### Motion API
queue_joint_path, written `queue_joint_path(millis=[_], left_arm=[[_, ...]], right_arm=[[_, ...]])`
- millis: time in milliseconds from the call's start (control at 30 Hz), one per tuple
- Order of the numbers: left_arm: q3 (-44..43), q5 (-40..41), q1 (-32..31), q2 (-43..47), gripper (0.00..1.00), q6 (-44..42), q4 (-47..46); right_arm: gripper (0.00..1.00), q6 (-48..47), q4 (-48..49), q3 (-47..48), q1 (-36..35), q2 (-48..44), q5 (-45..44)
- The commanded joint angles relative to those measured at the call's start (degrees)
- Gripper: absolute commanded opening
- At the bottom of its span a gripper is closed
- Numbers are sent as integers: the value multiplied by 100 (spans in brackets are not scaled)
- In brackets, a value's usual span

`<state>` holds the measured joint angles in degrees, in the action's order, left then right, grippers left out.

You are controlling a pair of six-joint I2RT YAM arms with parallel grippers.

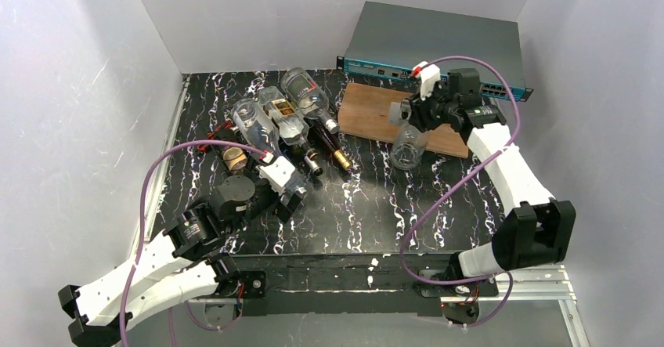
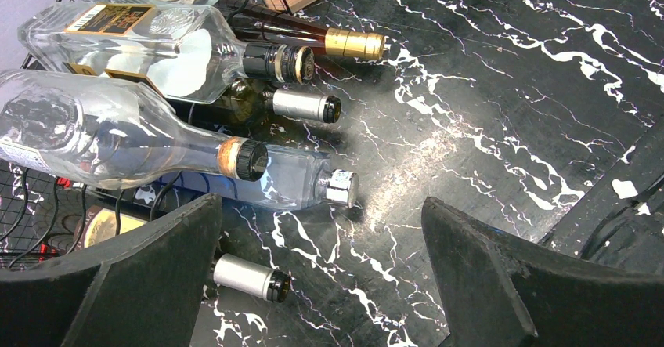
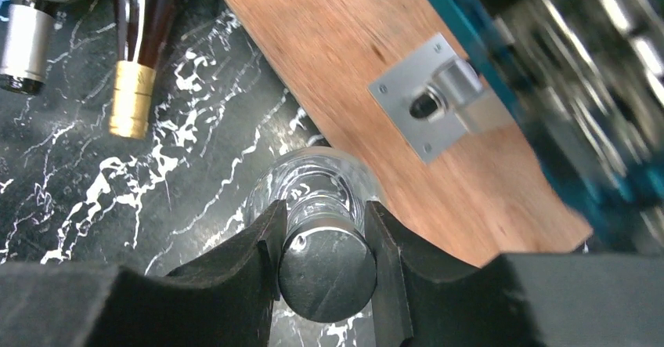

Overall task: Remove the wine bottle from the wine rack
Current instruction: Move the wine bottle to the center of the board.

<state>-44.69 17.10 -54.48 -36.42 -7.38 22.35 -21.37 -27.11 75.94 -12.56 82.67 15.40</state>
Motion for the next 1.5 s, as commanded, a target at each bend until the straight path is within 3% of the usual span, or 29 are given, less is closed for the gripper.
queue_joint_path(millis=[0,333,667,933,1467], left_arm=[[5,-49,43,75,98,35,-4],[30,-40,51,136,98,57,22],[200,-123,193,257,98,147,182],[237,-320,406,431,98,262,146],[228,-559,598,377,98,460,76]], right_arm=[[17,-242,601,-53,454,-546,-285],[20,-196,657,-321,854,-812,-142],[40,-109,707,-448,956,-827,32],[44,-44,707,-457,1026,-848,168],[85,-79,407,-263,1142,-1069,810]])
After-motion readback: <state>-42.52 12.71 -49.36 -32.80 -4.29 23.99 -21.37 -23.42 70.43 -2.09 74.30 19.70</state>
